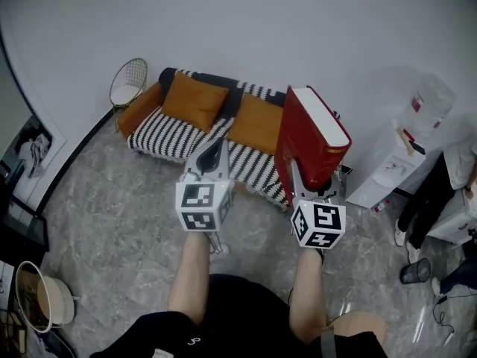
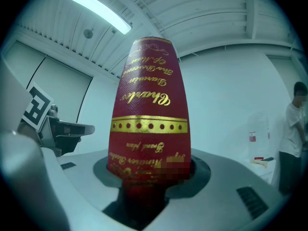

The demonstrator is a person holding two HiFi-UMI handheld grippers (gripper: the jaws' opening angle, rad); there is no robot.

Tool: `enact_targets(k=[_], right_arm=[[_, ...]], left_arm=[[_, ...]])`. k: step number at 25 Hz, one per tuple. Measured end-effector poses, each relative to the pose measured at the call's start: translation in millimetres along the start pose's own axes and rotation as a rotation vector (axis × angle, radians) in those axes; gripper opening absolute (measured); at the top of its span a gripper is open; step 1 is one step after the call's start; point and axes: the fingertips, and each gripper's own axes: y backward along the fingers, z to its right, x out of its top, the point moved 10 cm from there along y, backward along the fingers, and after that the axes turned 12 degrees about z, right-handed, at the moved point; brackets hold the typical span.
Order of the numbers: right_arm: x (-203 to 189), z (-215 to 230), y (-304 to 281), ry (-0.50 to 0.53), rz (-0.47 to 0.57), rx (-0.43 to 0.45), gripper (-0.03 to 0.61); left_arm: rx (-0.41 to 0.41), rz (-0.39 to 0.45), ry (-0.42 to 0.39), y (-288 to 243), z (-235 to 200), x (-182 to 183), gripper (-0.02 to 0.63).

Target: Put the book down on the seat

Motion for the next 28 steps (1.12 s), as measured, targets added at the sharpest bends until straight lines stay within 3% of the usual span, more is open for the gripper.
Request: enact_targets(k=[8,12,16,28], right_arm=[[-10,16,-34,0.018,0.021,-0.053,0.213],[-26,30,-66,0.02,0.012,-0.074,0.213],[-50,47,-110,-0.008,-0.012,-0.098,0.213],[-133,48,-291,-0.064,-0.125,-0.032,0.213]], left_arm=[[-0.044,0.005,-0.004,-47,-16,-15,0.011],[-0.056,-0.006,0.035,-86,-25,-35,0.011],[-0.076,-0.043,0.028,-132,-37,-60,0.011],[-0.043,-0.14,0.067,-281,-129,-131,0.011]])
